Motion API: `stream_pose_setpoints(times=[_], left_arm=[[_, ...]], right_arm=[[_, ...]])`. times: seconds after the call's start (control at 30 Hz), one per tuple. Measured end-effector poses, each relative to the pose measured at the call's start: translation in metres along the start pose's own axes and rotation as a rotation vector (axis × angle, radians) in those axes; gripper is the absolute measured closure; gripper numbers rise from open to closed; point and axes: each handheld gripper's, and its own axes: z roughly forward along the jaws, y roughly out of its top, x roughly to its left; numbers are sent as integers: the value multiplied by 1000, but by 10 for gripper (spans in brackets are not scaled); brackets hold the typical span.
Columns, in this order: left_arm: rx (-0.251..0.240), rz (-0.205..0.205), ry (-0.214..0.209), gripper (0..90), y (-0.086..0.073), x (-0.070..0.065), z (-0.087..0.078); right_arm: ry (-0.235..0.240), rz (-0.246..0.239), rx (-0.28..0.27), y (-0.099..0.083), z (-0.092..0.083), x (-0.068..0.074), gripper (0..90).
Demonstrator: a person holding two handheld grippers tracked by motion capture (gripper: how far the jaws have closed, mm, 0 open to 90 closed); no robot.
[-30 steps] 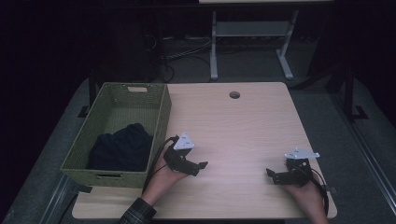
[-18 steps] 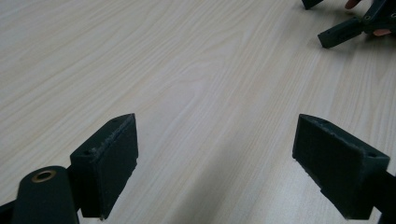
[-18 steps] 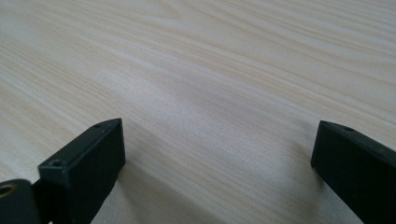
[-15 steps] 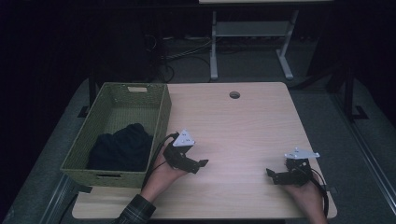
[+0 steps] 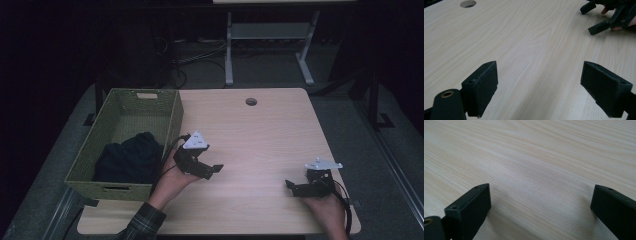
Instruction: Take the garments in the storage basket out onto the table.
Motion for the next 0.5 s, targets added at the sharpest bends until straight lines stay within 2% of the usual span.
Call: stream_pose_setpoints(times=[0.2,0.33,0.5], left_arm=[[-15,-14,-23,139,6,5,-4],[-8,3,-27,139,11,6,-6],[-16,0,-47,139,15,11,-11]], right_arm=[[0,3,-1,0,0,0,26],[1,1,-1,0,0,0,27],[0,0,-1,0,0,0,26]])
